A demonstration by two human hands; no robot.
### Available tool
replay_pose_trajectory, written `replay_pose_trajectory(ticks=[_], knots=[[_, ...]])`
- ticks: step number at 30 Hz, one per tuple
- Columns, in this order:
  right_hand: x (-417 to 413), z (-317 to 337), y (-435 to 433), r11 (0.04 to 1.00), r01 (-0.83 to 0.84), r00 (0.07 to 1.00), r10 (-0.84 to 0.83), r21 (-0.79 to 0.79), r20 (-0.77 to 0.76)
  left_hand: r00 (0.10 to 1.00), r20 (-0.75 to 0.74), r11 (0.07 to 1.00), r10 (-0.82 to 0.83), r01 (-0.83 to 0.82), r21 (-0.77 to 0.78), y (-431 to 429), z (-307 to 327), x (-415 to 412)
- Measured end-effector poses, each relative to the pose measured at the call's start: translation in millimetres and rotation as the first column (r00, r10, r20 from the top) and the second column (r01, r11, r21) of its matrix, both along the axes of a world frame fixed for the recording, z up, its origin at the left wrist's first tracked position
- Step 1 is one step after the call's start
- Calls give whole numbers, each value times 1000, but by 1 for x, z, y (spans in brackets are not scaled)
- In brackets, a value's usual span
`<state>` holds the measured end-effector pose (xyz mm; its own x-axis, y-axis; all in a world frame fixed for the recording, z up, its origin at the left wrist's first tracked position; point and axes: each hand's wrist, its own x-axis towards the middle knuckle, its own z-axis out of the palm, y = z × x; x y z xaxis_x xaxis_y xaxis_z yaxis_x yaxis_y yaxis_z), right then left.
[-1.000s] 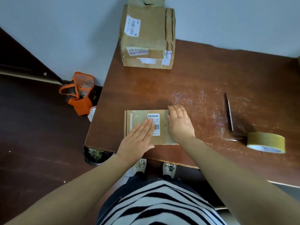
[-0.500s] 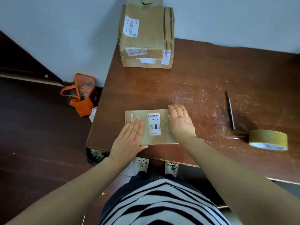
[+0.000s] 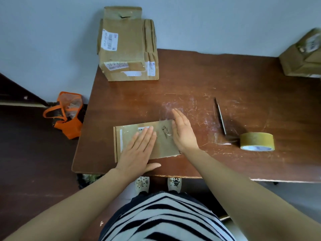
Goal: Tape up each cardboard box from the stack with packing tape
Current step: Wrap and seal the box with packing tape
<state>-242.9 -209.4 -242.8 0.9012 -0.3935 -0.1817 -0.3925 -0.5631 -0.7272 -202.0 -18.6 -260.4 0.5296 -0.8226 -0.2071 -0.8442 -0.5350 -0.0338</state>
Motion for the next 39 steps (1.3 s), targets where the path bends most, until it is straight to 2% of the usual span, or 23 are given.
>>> replay_pose_trajectory(ticks=[3, 5, 7, 9, 11, 13, 15, 18, 21, 26, 29, 32, 35, 37, 39], knots=[[-7, 8, -26, 992, 36, 999, -32, -123, 31, 995, -94, 997, -29, 36, 70, -21, -4, 2], [-14, 15, -59, 963, 118, 993, -109, -241, 49, 990, -139, 997, 1, 9, 71, -30, -6, 2], [-21, 24, -100, 916, 192, 976, -215, -352, -27, 987, -162, 1000, 23, -19, 25, -42, 1, 1], [-30, 34, -141, 865, 143, 918, -297, -482, -262, 985, -168, 997, 37, -47, -56, -56, 12, -3], [-42, 44, -167, 845, -29, 764, -326, -534, -557, 982, -175, 990, 74, -93, -102, -69, 21, -8], [-52, 48, -180, 878, -152, 618, -274, -454, -737, 977, -190, 984, 93, -120, -135, -81, 29, -12], [-57, 45, -184, 902, -232, 549, -188, -364, -814, 969, -224, 974, 105, -146, -175, -91, 36, -16], [-50, 41, -188, 891, -332, 512, -104, -309, -852, 956, -270, 968, 116, -170, -185, -103, 44, -18], [-50, 40, -194, 877, -399, 437, -75, -268, -896, 949, -288, 958, 131, -195, -209, -109, 52, -20], [-55, 38, -201, 959, -204, 392, -105, -198, -914, 928, -333, 938, 166, -253, -237, -112, 61, -23], [-56, 34, -202, 941, -248, 391, -120, -230, -912, 922, -348, 932, 168, -264, -248, -112, 63, -25], [-51, 49, -200, 932, -297, 317, -107, -206, -942, 911, -379, 922, 161, -275, -271, -116, 65, -25], [-43, 73, -193, 963, -233, 329, -55, -137, -943, 902, -405, 912, 152, -286, -295, -122, 64, -28], [-43, 79, -183, 960, -237, 358, -55, -148, -932, 860, -477, 875, 179, -361, -323, -126, 67, -33], [-45, 81, -169, 912, -324, 411, -103, -251, -906, 720, -662, 788, 208, -524, -322, -130, 70, -40]])
